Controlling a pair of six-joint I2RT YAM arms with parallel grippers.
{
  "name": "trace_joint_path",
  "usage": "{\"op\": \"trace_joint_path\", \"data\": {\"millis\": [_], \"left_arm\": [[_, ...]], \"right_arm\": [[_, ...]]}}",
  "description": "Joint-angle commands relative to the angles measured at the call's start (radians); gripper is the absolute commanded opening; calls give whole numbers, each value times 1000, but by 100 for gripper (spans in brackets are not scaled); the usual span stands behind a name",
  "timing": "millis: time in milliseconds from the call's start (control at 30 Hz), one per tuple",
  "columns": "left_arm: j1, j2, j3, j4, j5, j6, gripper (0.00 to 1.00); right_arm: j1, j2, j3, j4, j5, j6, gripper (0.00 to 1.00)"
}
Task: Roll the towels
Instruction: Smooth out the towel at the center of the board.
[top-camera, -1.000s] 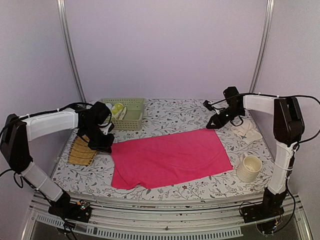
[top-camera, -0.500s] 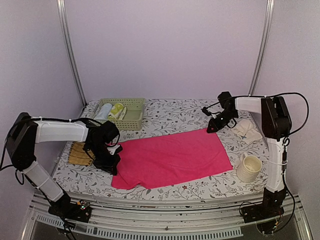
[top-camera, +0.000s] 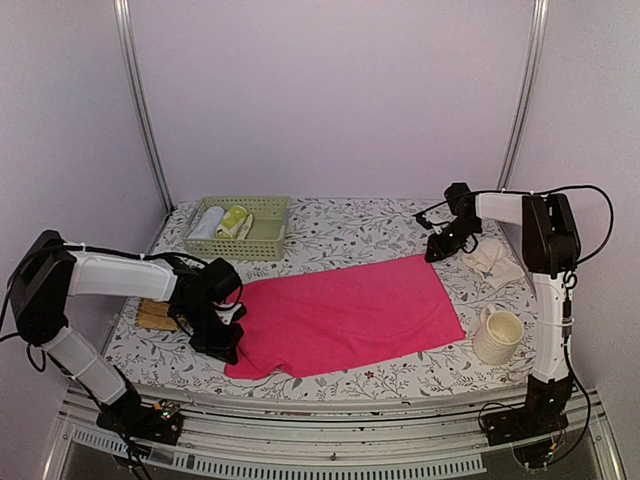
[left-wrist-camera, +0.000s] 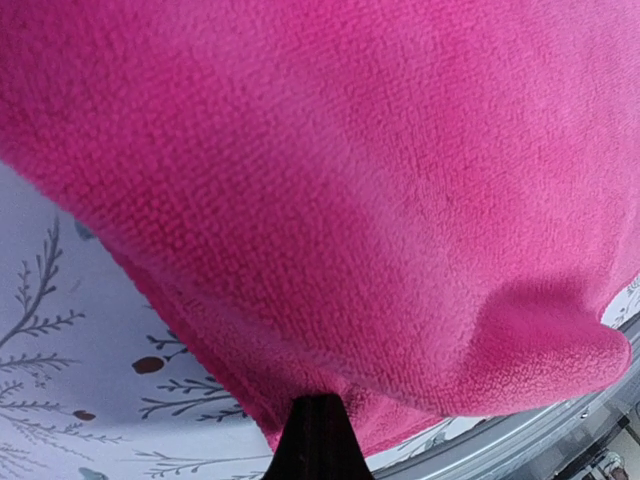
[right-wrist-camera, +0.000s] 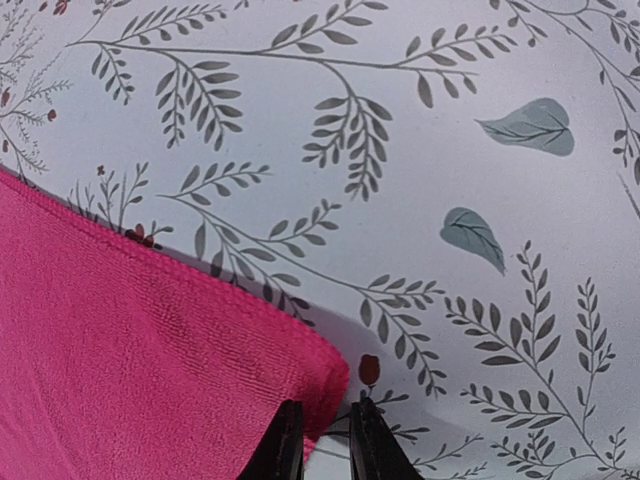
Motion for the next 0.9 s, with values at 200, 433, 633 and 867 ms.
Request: {"op": "trace_joint_path", "data": {"millis": [200,433,633,867], "left_arm": [[-55,-104,-91,-154,-91,-147,0],[-54,-157,-57,-258,-170,-195,0],[-54,-140,93,-312,-162,-128,10],[12,-139,266,-369,-304,-71,21]], "right_arm": [[-37,61,50,-4,54,-16,20],[-38,35,50,-6,41,-21,20],[-39,-44,43,-26,-9,-35,22],[-35,-178,1,-99,-102,-49,27]]}}
